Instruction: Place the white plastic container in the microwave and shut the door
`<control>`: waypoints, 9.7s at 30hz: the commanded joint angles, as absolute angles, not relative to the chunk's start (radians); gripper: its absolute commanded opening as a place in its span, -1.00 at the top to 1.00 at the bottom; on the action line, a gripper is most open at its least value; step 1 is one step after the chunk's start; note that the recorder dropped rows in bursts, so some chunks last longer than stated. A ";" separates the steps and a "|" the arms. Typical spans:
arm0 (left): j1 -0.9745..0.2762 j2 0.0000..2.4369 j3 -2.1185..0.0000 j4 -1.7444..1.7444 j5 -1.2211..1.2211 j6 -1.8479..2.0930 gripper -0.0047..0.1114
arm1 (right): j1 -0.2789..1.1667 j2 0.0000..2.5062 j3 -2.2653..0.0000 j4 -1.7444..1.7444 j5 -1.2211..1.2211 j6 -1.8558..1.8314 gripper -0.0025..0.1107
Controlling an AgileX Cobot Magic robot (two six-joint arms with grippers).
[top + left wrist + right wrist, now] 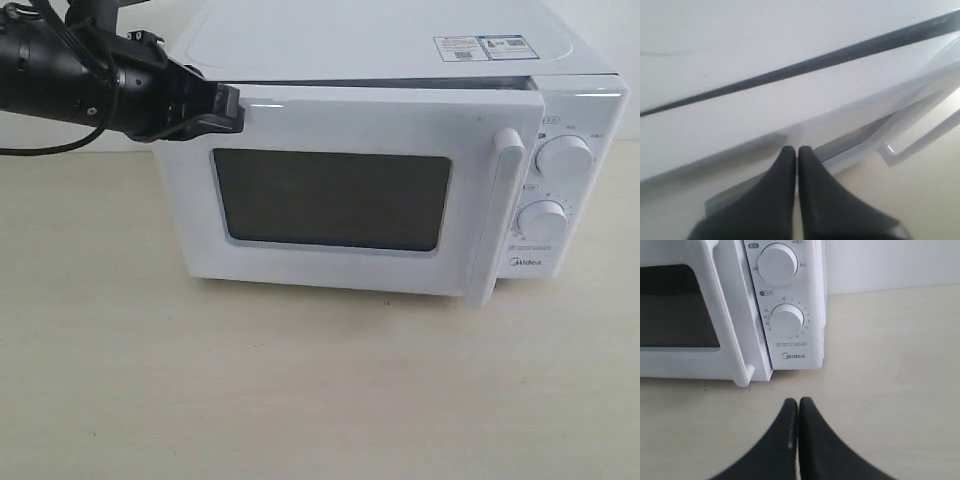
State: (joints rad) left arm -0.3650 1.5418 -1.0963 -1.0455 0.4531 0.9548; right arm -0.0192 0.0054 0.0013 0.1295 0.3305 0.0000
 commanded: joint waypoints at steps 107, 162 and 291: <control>-0.369 0.775 -0.620 -0.829 0.557 0.712 0.84 | 0.416 1.404 -0.725 0.648 -0.254 -0.444 0.96; -0.369 0.775 -0.620 -0.821 0.572 0.710 0.84 | 0.311 1.446 -0.821 0.648 -0.166 -0.458 0.96; -0.369 0.775 -0.620 -0.766 0.463 0.710 0.84 | -0.021 0.000 0.000 0.039 0.349 0.022 0.96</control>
State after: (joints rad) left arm -0.3675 0.7805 -0.6232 -0.7594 0.4696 0.7174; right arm -0.0175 0.0054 0.0009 0.0434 0.3525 0.0183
